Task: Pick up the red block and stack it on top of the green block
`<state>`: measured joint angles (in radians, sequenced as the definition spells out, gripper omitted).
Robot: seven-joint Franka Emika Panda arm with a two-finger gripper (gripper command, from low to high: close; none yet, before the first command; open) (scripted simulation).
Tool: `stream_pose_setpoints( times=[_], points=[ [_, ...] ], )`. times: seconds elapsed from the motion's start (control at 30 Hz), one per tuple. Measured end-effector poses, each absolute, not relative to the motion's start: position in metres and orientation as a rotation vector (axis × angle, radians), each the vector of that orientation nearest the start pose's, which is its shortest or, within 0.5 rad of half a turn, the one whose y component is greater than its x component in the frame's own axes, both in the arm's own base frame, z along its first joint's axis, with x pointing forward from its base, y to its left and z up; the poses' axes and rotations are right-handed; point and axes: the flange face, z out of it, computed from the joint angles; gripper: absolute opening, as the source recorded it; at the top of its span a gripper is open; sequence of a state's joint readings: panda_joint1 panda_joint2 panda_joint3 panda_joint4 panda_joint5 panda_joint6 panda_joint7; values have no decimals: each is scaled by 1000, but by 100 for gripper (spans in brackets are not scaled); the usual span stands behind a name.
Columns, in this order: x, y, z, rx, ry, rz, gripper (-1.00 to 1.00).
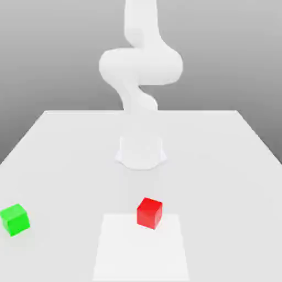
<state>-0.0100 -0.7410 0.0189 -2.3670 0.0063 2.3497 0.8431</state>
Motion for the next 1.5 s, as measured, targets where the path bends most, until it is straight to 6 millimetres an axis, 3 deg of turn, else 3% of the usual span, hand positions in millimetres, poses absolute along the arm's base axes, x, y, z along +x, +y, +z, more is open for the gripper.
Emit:
stream_pose_setpoints(
  times=[0.13, 0.3, 0.4, 0.6, 0.7, 0.77, 0.8, 1.03, 1.3, 1.4, 1.5],
  points=[
    [405, 14, 562, -2512, 1233, -748, 0],
    [412, 19, 436, -2551, 1415, -511, 0],
    [397, 21, 361, -2566, 1536, -356, 0],
    [338, 22, 209, -2568, 1785, -43, 0],
    [330, 22, 172, -2563, 1814, -8, 0],
    [328, 22, 154, -2564, 1814, -2, 0],
    [327, 22, 147, -2564, 1814, -1, -100],
    [327, 23, 146, -2564, 1814, -2, -100],
    [327, 22, 203, -2564, 1816, -3, -100],
    [346, -14, 214, -2408, 2006, 6, -100],
    [364, -77, 222, -2157, 2264, 11, -100]
  ],
)
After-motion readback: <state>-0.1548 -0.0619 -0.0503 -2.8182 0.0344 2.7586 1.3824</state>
